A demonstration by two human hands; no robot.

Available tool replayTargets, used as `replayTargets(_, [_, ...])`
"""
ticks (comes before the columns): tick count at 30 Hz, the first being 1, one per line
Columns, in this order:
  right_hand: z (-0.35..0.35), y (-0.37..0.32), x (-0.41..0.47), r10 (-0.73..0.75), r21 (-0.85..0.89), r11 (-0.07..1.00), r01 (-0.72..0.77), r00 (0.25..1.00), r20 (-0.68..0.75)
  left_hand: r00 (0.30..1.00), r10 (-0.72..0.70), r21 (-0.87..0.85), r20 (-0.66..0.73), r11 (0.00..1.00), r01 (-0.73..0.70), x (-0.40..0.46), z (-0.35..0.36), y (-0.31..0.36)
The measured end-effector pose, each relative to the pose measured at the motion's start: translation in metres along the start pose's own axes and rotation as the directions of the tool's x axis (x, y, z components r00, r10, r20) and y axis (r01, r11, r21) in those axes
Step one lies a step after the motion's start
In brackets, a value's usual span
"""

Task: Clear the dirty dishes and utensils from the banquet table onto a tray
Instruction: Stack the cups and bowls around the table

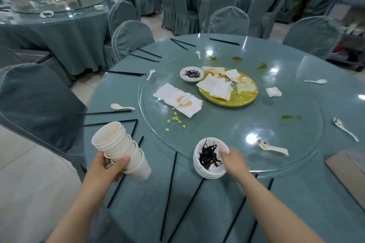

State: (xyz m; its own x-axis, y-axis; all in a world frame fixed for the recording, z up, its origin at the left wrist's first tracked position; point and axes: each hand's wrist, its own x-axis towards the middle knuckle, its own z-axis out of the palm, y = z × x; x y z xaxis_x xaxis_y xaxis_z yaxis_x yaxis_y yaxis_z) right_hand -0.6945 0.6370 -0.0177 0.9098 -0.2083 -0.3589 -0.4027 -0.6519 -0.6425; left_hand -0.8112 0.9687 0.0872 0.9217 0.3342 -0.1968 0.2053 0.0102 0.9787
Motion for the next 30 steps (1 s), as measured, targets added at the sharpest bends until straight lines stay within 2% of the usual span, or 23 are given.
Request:
replayTargets(7, [-0.032,0.025,0.005,0.09,0.006,0.996,-0.09,0.994,-0.069,1.0,-0.008,-0.022,0.006,1.0,0.008,0.01,0.006,-0.015])
replayTargets(14, [-0.044,0.033,0.005,0.139,0.159,0.981,-0.115,0.979,-0.147,0.998,-0.025,-0.027,0.065,0.999,0.027,0.023,0.026,-0.017])
replayTargets(21, [-0.05,0.027,0.018,0.166,0.312,0.944,-0.108,0.972,-0.165,0.994,-0.006,-0.038,0.109,0.999,0.01,0.042,0.041,-0.01])
replayTargets(30, [-0.048,-0.001,0.055,0.187,0.48,0.869,-0.118,0.977,-0.098,0.999,0.044,0.061,0.01,0.997,-0.044,0.087,0.076,-0.004])
